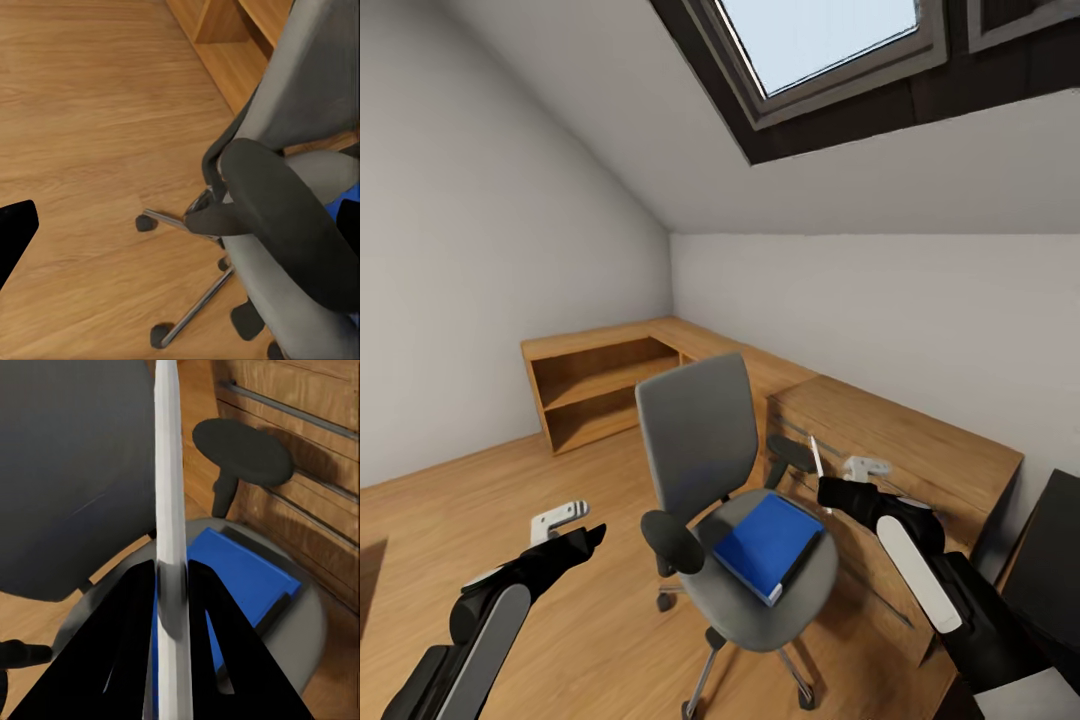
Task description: In the bedroom, organize the workspace by keeping the computer under the desk, ensuring the monitor is on the desk, placing the keyboard on the desk next to the monitor, placing the mouse on the desk next to the keyboard, moving the folder from the swivel chair onto the desk next to the mouse, stacking the notebook on top of the folder with the pen on top of the notebook, and positioning the swivel chair next to the desk.
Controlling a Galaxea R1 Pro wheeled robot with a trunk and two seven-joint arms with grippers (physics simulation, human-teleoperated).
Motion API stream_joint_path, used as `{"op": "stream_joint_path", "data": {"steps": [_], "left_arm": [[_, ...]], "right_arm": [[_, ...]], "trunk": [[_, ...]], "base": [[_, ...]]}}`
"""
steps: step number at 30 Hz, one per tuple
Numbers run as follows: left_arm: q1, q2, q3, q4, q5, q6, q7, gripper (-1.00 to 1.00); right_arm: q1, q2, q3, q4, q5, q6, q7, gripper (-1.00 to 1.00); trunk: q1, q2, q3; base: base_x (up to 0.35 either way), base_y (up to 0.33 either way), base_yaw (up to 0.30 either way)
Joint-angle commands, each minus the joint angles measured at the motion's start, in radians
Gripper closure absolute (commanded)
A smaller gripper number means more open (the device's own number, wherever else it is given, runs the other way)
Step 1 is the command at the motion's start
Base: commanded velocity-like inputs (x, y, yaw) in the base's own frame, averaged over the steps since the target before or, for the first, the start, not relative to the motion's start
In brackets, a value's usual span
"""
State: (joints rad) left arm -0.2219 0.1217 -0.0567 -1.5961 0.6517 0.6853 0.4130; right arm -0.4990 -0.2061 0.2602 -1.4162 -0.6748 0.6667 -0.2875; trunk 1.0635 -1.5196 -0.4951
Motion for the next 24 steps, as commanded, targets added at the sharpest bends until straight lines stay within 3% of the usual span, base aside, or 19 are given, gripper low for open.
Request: {"op": "stream_joint_path", "data": {"steps": [1,24], "left_arm": [[-0.001,0.001,-0.002,-0.002,0.011,0.002,0.01,-1.0],[-0.001,0.001,-0.002,-0.002,0.011,0.002,0.01,-1.0]], "right_arm": [[-0.001,-0.001,0.001,-0.001,-0.012,0.001,-0.009,1.0],[0.002,-0.001,-0.027,-0.017,-0.012,0.029,-0.009,1.0]], "trunk": [[-0.004,0.007,0.002],[-0.092,0.168,0.074]], "base": [[0.0,0.0,-0.233],[0.0,0.0,-0.053]]}}
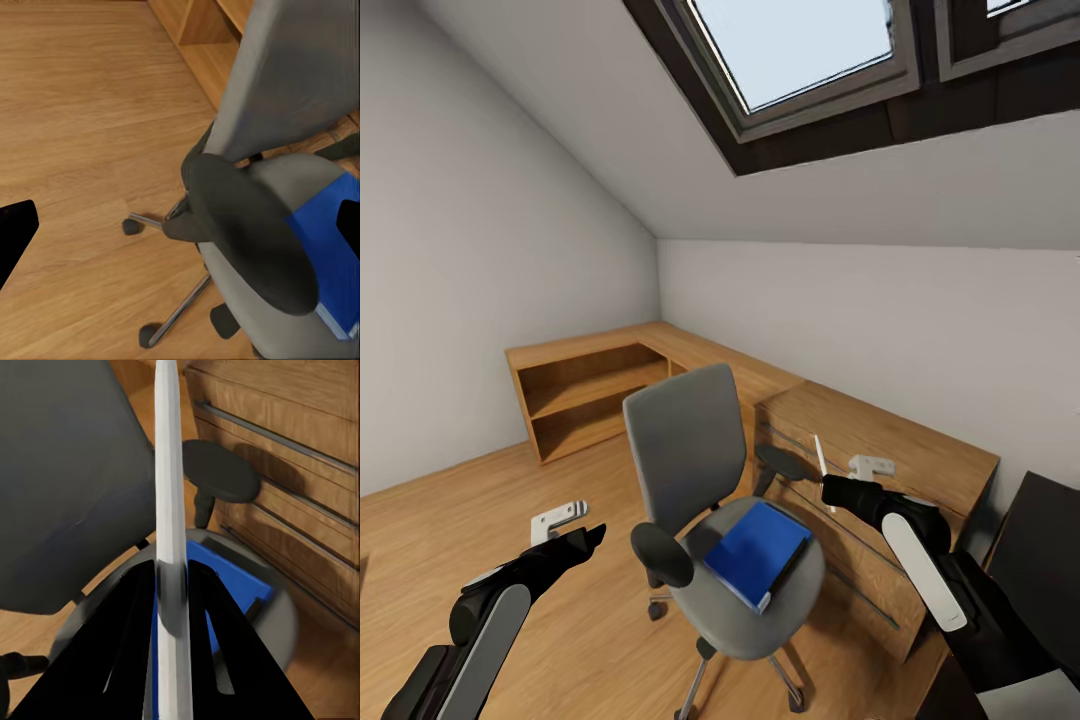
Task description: In the bedroom, organize the workspace by keeping the computer under the desk, ensuring the monitor is on the desk, placing the keyboard on the desk next to the monitor, placing the mouse on the desk next to the keyboard, moving the folder from the swivel chair onto the desk next to the mouse, stacking the notebook on top of the folder with the pen on top of the notebook, and positioning the swivel chair next to the desk.
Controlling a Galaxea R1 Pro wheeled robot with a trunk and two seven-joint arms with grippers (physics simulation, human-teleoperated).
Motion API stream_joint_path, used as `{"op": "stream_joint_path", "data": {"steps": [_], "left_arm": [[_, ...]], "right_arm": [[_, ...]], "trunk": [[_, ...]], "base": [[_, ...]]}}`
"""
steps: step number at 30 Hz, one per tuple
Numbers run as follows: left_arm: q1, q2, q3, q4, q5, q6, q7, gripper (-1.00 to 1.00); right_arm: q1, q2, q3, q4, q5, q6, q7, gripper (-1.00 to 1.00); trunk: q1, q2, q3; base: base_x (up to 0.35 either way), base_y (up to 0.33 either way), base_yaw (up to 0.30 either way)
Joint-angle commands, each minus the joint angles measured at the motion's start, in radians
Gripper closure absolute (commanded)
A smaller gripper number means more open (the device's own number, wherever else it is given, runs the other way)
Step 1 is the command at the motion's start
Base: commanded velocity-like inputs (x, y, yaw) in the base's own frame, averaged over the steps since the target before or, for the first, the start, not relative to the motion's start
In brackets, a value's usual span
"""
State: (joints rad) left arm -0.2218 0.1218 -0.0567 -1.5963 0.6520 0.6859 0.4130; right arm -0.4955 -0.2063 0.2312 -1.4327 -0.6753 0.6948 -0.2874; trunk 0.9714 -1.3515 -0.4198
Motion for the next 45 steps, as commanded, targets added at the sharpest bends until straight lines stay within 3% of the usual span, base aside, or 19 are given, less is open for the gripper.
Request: {"op": "stream_joint_path", "data": {"steps": [1,23,33,40,42,45], "left_arm": [[-0.001,0.001,-0.002,-0.002,0.011,0.001,0.01,-1.0],[-0.001,-0.001,-0.016,-0.001,0.014,0.001,0.01,-1.0],[-0.001,-0.001,-0.027,0.001,0.015,0.001,0.01,-1.0],[0.005,-0.001,-0.037,0.0,0.014,0.001,0.01,-1.0],[0.017,0.0,-0.072,0.0,0.013,0.0,0.01,-1.0],[0.021,0.002,-0.098,-0.001,0.015,0.0,0.01,-1.0]], "right_arm": [[0.0,-0.001,0.002,-0.001,-0.012,0.001,-0.009,1.0],[0.003,-0.001,-0.008,0.021,-0.011,0.0,-0.009,1.0],[0.003,0.001,-0.105,0.067,-0.01,0.0,-0.009,1.0],[0.003,-0.001,-0.144,0.093,-0.008,-0.002,-0.009,1.0],[0.003,-0.001,-0.147,0.113,-0.007,-0.009,-0.01,1.0],[0.003,-0.001,-0.162,0.121,-0.004,-0.008,-0.009,1.0]], "trunk": [[-0.004,0.007,0.002],[-0.088,0.161,0.071],[-0.127,0.231,0.102],[-0.146,0.266,0.118],[-0.146,0.266,0.118],[-0.146,0.266,0.118]], "base": [[0.0,0.0,-0.2],[0.0,0.0,-0.261],[0.0,0.0,-0.284],[0.0,0.0,-0.295],[0.0,0.0,-0.296],[0.0,0.0,-0.224]]}}
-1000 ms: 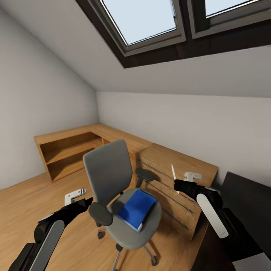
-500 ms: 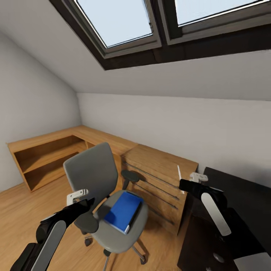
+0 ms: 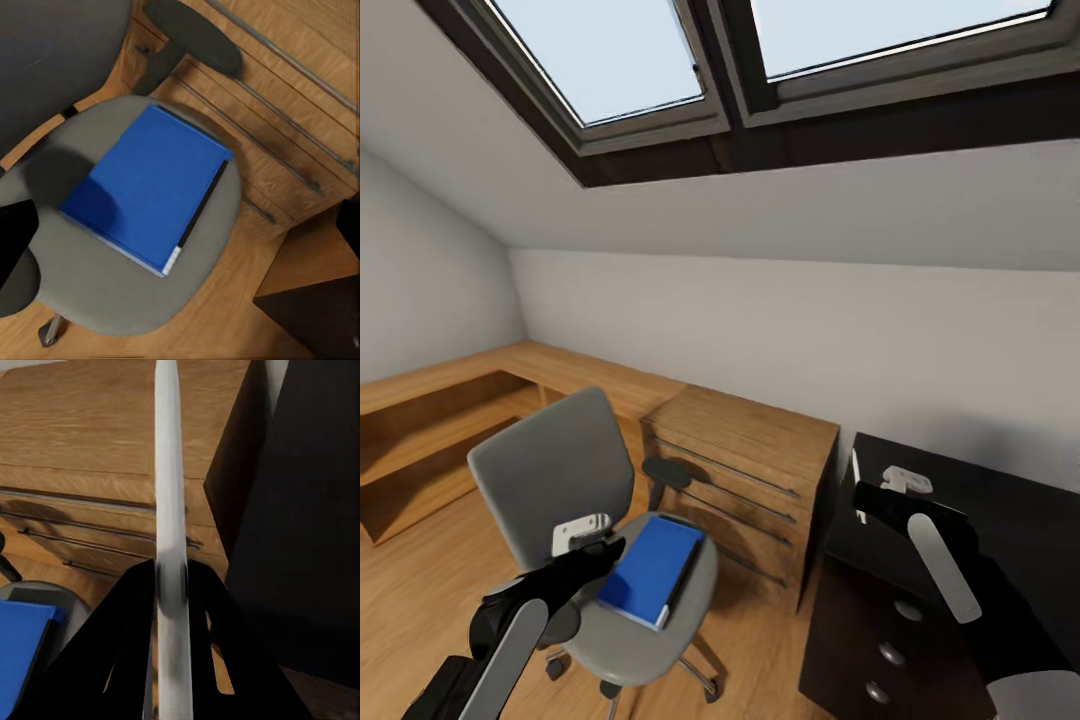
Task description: In the bedroom, organize the workspace by keeping the computer under the desk, ensuring the monitor is on the desk, placing the keyboard on the desk next to the monitor, placing the mouse on the desk next to the keyboard, moving the folder from the swivel chair onto the desk next to the mouse, stacking the notebook on top of the folder with the pen on top of the notebook, and positioning the swivel chair next to the desk.
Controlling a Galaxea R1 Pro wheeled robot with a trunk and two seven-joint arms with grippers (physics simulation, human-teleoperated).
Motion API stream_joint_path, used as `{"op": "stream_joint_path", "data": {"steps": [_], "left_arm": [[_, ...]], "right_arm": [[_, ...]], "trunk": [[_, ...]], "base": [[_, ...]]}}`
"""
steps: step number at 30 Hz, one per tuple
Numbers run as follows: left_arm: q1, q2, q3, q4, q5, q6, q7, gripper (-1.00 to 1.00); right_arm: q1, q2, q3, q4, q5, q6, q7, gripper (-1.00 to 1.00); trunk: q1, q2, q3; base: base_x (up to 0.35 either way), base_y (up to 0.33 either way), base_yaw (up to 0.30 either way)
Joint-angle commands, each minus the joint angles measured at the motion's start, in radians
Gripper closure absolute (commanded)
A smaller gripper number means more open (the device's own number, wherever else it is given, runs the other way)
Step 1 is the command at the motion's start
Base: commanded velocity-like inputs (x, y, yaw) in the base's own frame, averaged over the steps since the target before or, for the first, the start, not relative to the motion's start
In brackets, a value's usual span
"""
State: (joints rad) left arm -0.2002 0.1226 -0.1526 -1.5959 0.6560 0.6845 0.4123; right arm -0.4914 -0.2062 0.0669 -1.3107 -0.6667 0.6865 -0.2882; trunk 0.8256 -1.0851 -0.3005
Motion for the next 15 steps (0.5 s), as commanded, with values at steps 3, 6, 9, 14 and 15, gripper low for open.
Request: {"op": "stream_joint_path", "data": {"steps": [3,6,9,14,15], "left_arm": [[0.0,0.002,-0.005,-0.001,0.011,0.001,0.01,-1.0],[0.001,0.002,-0.006,-0.001,0.011,0.001,0.01,-1.0],[0.0,0.002,-0.007,-0.001,0.011,0.001,0.01,-1.0],[0.001,0.002,-0.008,-0.002,0.011,0.001,0.01,-1.0],[0.001,0.002,-0.009,-0.002,0.011,0.001,0.01,-1.0]], "right_arm": [[-0.001,-0.001,-0.004,0.0,-0.01,0.003,-0.008,1.0],[-0.001,-0.001,-0.007,0.011,-0.007,0.003,-0.01,1.0],[-0.001,-0.001,-0.011,0.052,0.002,0.004,-0.015,1.0],[-0.001,0.0,-0.013,0.109,0.042,0.004,-0.037,1.0],[-0.002,0.0,-0.014,0.112,0.049,0.004,-0.043,1.0]], "trunk": [[0.0,-0.001,-0.001],[0.0,-0.001,-0.001],[0.0,-0.001,-0.001],[0.0,-0.001,-0.001],[0.0,-0.001,-0.001]], "base": [[0.0,-0.017,-0.09],[0.0,-0.142,-0.034],[0.0,-0.235,-0.014],[0.0,-0.248,-0.005],[0.0,-0.177,-0.002]]}}
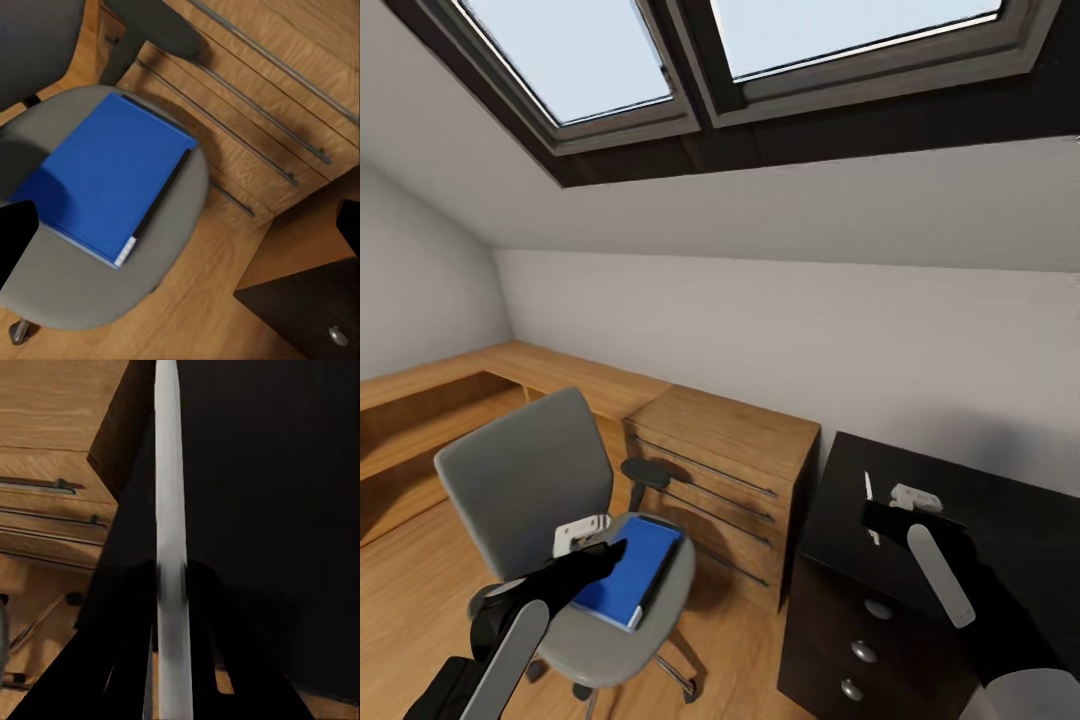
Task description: In the bedroom, organize the workspace by keeping the computer under the desk, ensuring the monitor is on the desk, placing the keyboard on the desk next to the monitor, placing the mouse on the desk next to the keyboard, moving the folder from the swivel chair onto the desk next to the mouse, stacking the notebook on top of the folder with the pen on top of the notebook, and positioning the swivel chair next to the desk.
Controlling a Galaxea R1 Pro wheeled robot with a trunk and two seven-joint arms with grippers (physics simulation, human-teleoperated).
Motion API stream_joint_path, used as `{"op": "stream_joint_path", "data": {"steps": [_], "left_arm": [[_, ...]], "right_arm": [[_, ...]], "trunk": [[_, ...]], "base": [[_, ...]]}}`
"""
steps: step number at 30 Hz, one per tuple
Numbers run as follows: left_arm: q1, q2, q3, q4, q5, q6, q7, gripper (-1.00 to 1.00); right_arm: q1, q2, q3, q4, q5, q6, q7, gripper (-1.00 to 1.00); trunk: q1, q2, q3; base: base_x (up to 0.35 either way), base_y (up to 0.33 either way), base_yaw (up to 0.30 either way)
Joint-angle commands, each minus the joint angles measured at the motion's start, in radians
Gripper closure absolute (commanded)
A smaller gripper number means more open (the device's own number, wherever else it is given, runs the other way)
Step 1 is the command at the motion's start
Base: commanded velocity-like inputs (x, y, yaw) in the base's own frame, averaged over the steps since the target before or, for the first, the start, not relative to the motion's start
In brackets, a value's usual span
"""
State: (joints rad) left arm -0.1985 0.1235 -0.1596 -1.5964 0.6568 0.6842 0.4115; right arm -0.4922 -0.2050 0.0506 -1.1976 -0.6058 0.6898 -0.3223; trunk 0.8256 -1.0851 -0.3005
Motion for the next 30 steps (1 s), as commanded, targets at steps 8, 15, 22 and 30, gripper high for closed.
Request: {"op": "stream_joint_path", "data": {"steps": [8,15,22,30], "left_arm": [[-0.001,0.001,-0.037,-0.001,0.007,0.001,0.012,-1.0],[-0.001,0.001,-0.053,0.0,0.006,-0.001,0.012,-1.0],[-0.001,0.0,-0.06,-0.003,0.01,0.001,0.011,-1.0],[-0.001,-0.001,-0.071,-0.018,0.012,0.001,0.01,-1.0]], "right_arm": [[-0.004,0.0,0.004,0.059,0.019,-0.005,-0.098,1.0],[-0.009,0.001,0.005,0.141,0.023,-0.01,-0.104,1.0],[-0.042,0.004,0.007,0.283,0.079,-0.059,-0.102,1.0],[-0.082,0.004,0.012,0.381,0.098,-0.136,-0.097,1.0]], "trunk": [[0.0,-0.001,-0.001],[0.0,-0.001,-0.001],[0.0,-0.001,-0.001],[0.0,-0.001,-0.001]], "base": [[0.004,-0.052,0.0],[0.201,-0.003,0.0],[0.075,0.0,0.0],[0.005,0.0,0.0]]}}
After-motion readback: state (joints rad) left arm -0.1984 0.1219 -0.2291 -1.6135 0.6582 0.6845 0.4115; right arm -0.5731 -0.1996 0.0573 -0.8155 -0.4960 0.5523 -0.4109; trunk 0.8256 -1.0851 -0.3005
